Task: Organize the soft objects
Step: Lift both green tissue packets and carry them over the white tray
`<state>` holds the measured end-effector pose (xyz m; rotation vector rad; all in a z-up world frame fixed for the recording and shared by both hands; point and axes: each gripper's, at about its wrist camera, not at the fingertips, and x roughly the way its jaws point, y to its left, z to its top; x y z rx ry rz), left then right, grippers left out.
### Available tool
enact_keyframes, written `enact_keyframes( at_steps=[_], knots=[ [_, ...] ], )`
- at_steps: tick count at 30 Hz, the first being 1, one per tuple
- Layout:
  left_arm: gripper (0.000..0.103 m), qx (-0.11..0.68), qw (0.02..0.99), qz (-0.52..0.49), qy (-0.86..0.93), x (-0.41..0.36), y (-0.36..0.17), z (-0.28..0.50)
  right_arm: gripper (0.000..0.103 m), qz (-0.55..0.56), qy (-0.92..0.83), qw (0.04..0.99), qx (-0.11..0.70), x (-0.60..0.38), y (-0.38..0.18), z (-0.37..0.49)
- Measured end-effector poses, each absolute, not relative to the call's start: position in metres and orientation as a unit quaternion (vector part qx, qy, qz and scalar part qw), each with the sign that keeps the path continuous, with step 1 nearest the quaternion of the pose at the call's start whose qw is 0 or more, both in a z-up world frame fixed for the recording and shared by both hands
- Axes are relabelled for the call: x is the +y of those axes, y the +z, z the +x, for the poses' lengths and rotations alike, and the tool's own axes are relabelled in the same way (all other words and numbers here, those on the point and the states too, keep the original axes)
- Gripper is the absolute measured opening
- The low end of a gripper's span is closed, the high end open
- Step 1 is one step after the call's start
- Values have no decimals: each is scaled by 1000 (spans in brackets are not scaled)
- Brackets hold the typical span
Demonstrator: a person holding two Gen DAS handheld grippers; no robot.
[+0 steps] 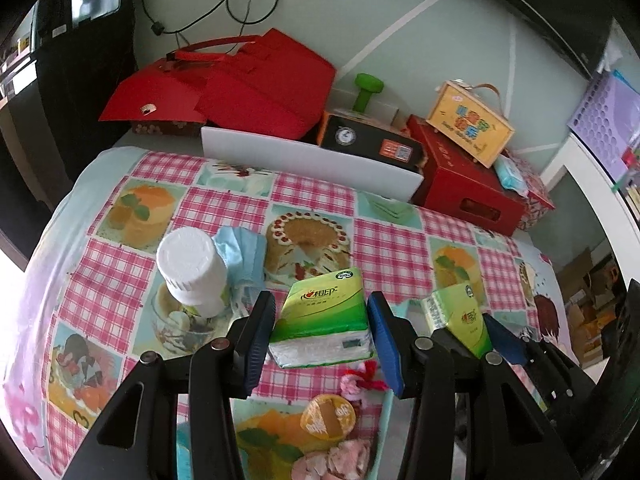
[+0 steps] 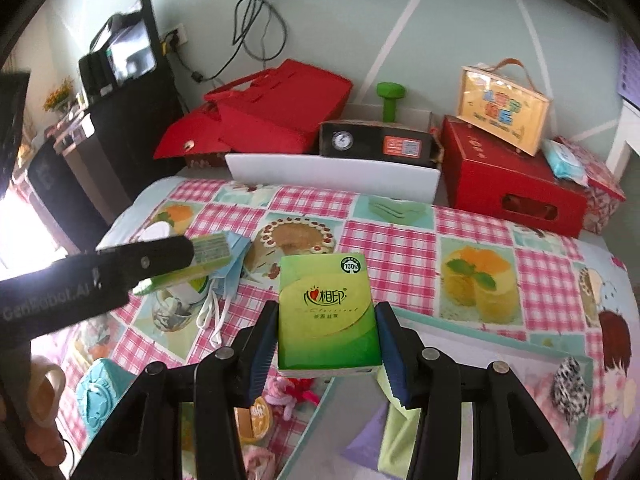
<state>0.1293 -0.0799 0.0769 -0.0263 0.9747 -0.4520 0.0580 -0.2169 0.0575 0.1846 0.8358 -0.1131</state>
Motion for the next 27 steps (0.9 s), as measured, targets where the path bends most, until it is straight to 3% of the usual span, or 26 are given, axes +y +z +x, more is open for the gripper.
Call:
enact_keyframes(
  at_steps=[27],
  knots=[
    [49, 437, 849, 66, -290, -133, 89, 46, 51, 176, -211, 863, 424, -306, 46, -53]
  ],
)
